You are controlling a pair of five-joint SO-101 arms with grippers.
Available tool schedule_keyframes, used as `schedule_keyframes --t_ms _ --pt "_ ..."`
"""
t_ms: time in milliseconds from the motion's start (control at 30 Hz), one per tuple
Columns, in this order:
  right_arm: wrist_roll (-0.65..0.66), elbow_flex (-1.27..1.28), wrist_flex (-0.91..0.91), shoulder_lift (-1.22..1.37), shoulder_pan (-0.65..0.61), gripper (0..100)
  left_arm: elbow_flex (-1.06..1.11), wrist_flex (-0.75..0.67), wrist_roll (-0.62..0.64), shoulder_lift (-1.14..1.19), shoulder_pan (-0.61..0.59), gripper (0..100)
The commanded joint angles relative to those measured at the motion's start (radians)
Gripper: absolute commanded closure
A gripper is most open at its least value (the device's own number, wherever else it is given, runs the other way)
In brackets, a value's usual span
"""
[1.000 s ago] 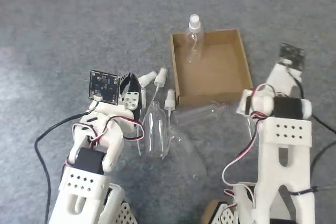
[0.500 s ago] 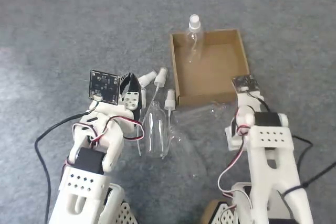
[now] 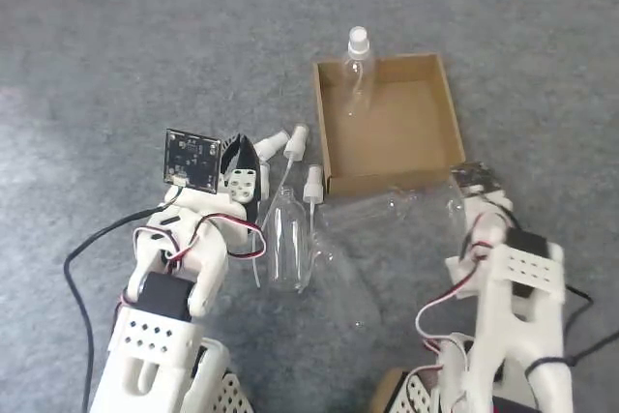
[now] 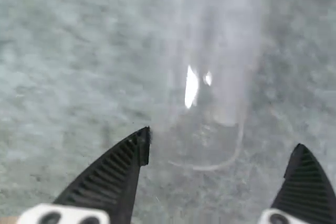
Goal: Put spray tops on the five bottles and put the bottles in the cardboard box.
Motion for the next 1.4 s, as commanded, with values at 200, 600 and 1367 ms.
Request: schedule_keyframes --t_ms 200,600,1367 --pt "0.245 -0.175 -0.008 0.002 0.394 69.6 -0.446 0.316 -0.051 0.368 -0.133 99" --pt "0.285 -0.474 0.260 0.002 0.130 60.1 -0.719 0.519 -0.063 0.738 -0.222 99" --pt "0.316 -0.582 0.229 0.533 -0.081 65.3 -0.653 0.399 -0.063 0.895 -0.222 99"
